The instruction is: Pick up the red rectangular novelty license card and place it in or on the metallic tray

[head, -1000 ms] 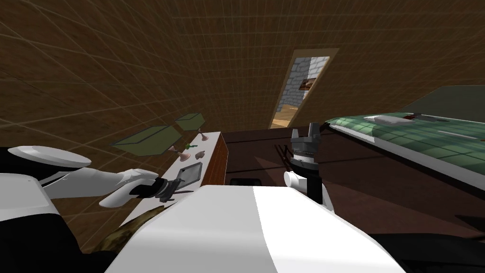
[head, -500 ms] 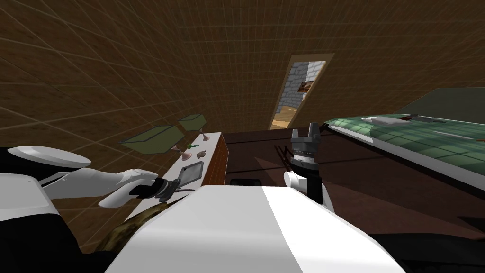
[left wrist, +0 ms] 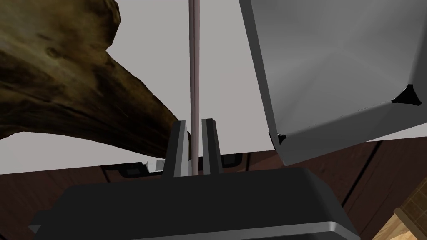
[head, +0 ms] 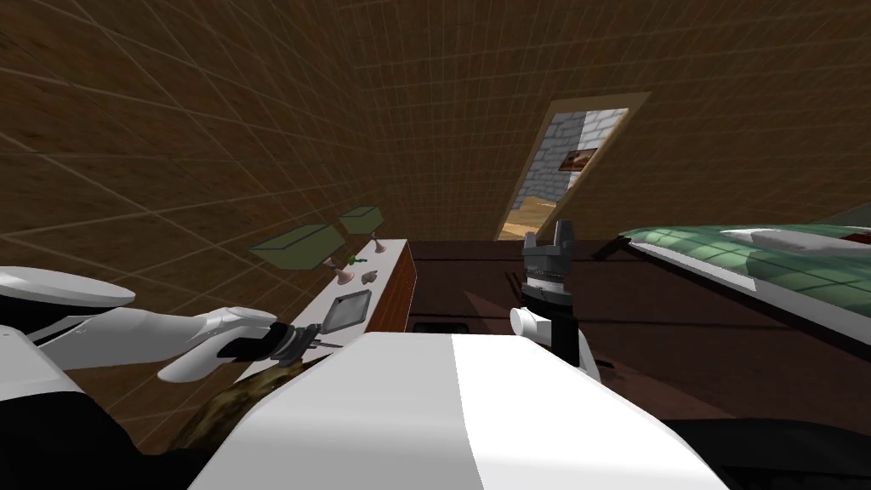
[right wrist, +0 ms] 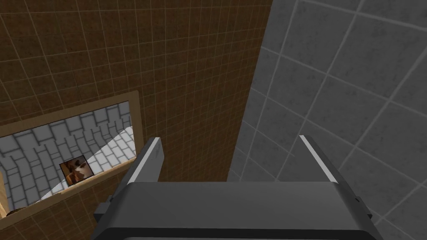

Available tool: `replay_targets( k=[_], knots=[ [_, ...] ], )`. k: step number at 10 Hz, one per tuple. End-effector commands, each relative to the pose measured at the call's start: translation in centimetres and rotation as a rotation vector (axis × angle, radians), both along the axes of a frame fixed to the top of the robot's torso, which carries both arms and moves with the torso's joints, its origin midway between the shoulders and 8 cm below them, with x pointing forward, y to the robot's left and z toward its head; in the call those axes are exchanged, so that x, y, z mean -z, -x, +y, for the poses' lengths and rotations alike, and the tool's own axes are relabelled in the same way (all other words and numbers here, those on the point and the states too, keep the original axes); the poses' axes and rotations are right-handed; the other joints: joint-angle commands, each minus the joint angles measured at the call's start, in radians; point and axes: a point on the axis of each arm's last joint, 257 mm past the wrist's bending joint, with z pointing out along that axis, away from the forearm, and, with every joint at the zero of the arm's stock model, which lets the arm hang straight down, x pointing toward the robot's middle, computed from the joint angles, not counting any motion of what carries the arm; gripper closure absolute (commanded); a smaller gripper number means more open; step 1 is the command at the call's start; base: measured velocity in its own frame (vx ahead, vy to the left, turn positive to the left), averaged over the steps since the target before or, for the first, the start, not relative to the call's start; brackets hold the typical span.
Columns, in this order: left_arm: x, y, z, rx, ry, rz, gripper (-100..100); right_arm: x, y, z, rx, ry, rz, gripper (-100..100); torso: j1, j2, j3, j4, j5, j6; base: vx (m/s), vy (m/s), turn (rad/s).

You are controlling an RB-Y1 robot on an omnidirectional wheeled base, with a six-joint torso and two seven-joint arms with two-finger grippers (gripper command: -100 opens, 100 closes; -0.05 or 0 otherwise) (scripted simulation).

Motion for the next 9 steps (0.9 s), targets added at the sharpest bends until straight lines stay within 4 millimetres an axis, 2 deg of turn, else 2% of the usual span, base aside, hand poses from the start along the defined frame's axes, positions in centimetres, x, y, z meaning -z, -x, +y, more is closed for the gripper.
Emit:
replay_targets(
  k=[1,2,4,7,9],
  knots=[
    [-0.4,0.7,0.2,0.067,0.0,0.0,100,0.0,0.0,0.0,0.0,0.0,0.0,0,0.0,0.0,0.0,0.0,0.0,0.0,0.329,-0.052,0.428],
    [-0.7,1.2,0.3,0.104,-0.001,0.0,100,0.0,0.0,0.0,0.0,0.0,0.0,0,-0.001,-0.002,-0.001,0.0,0.0,0.0,0.316,-0.021,0.456],
    [-0.9,1.7,0.4,0.152,-0.001,0.0,100,0.0,0.0,0.0,0.0,0.0,0.0,0,0.003,0.002,0.001,0.0,0.001,0.003,0.177,-0.027,0.151],
    [-1.6,3.2,0.6,0.27,-0.001,-0.001,100,0.0,0.0,0.0,0.0,0.0,0.0,0,0.001,0.003,0.001,0.0,0.0,-0.001,0.247,-0.065,0.396],
    [-1.8,3.6,0.7,0.316,-0.001,-0.002,100,0.0,0.0,0.0,0.0,0.0,0.0,0,0.001,0.004,0.002,0.0,0.0,0.001,0.177,-0.064,0.239]
  ],
)
